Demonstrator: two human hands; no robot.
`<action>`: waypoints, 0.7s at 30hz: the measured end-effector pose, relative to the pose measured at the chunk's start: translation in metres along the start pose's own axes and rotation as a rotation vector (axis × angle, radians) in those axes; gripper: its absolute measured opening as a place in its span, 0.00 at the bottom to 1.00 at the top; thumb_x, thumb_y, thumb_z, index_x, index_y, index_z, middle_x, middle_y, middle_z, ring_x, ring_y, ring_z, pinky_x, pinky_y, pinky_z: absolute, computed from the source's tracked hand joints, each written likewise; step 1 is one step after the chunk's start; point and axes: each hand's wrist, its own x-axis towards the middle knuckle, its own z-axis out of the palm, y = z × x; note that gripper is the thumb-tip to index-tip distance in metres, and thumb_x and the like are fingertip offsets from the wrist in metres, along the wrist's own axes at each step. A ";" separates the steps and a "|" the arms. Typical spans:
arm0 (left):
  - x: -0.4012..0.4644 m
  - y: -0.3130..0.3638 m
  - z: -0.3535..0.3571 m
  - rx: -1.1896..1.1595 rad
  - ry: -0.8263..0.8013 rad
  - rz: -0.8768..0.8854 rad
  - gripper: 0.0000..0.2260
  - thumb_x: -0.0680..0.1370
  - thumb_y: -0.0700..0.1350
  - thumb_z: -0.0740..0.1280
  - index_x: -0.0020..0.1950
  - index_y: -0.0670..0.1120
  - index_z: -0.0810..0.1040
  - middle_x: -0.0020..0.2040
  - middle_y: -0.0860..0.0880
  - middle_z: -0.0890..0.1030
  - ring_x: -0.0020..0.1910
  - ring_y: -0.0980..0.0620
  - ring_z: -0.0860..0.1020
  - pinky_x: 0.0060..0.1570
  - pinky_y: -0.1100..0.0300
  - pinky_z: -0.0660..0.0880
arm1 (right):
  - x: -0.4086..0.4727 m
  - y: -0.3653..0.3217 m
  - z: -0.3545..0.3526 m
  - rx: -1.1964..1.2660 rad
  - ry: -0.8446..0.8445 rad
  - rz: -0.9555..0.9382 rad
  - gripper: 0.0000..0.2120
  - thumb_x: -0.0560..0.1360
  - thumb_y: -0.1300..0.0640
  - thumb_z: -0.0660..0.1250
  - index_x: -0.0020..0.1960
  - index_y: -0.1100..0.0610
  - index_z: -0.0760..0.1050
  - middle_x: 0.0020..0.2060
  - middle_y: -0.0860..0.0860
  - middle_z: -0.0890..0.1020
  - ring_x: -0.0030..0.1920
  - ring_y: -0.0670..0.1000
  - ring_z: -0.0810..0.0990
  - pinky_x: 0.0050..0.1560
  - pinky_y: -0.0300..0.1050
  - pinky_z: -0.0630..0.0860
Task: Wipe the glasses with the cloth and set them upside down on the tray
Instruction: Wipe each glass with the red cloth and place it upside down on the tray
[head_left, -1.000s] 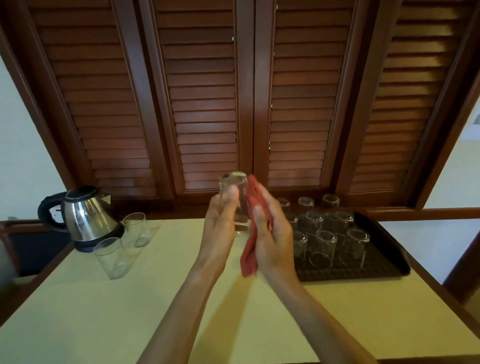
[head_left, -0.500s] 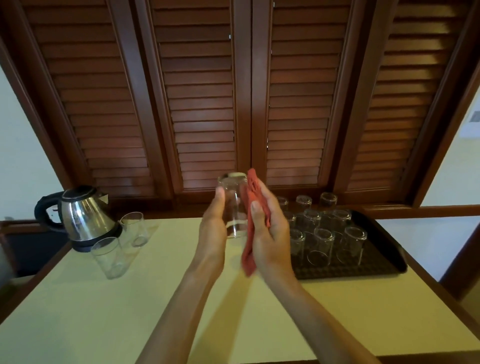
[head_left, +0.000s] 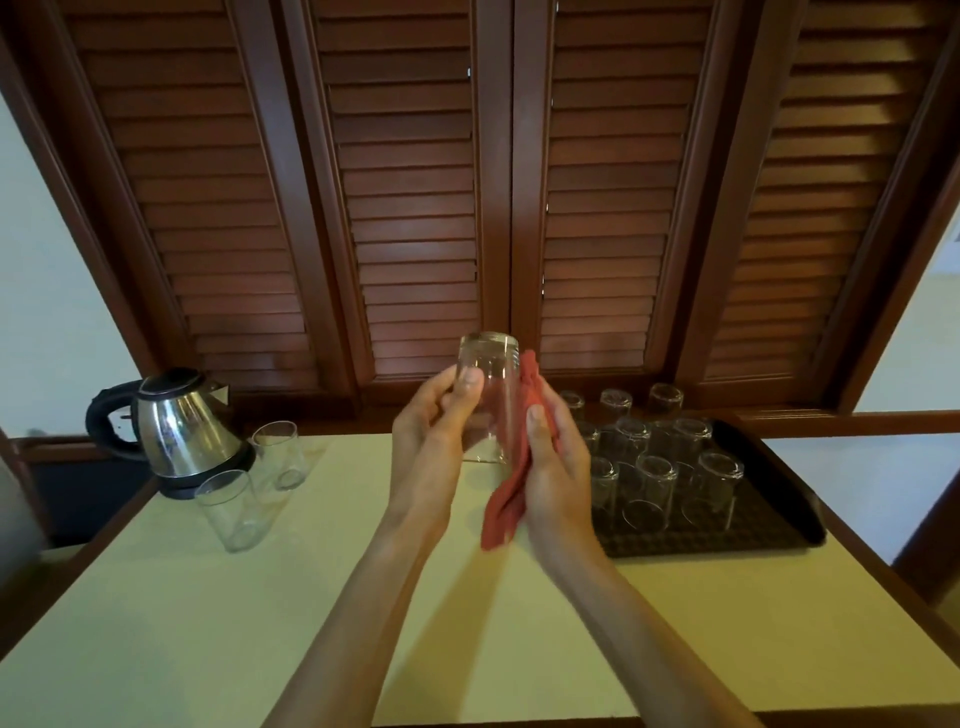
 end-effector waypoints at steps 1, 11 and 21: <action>-0.006 -0.004 0.003 0.012 0.001 0.001 0.15 0.82 0.54 0.64 0.64 0.51 0.83 0.55 0.51 0.88 0.55 0.52 0.86 0.54 0.60 0.82 | 0.013 -0.005 -0.002 0.026 -0.007 -0.001 0.16 0.85 0.53 0.58 0.72 0.51 0.72 0.63 0.51 0.82 0.66 0.51 0.80 0.71 0.56 0.73; -0.010 -0.005 0.006 0.086 0.061 -0.028 0.22 0.73 0.61 0.69 0.58 0.47 0.77 0.54 0.50 0.84 0.53 0.56 0.84 0.52 0.62 0.81 | 0.001 -0.001 0.002 -0.102 0.030 -0.090 0.20 0.84 0.50 0.60 0.75 0.51 0.69 0.67 0.49 0.79 0.69 0.49 0.76 0.72 0.55 0.71; -0.009 -0.009 0.008 0.075 -0.086 -0.076 0.36 0.75 0.78 0.57 0.68 0.54 0.81 0.59 0.50 0.86 0.60 0.52 0.84 0.61 0.51 0.81 | 0.007 -0.006 -0.001 -0.117 -0.026 -0.090 0.18 0.85 0.54 0.58 0.74 0.53 0.71 0.64 0.51 0.81 0.65 0.50 0.80 0.68 0.54 0.75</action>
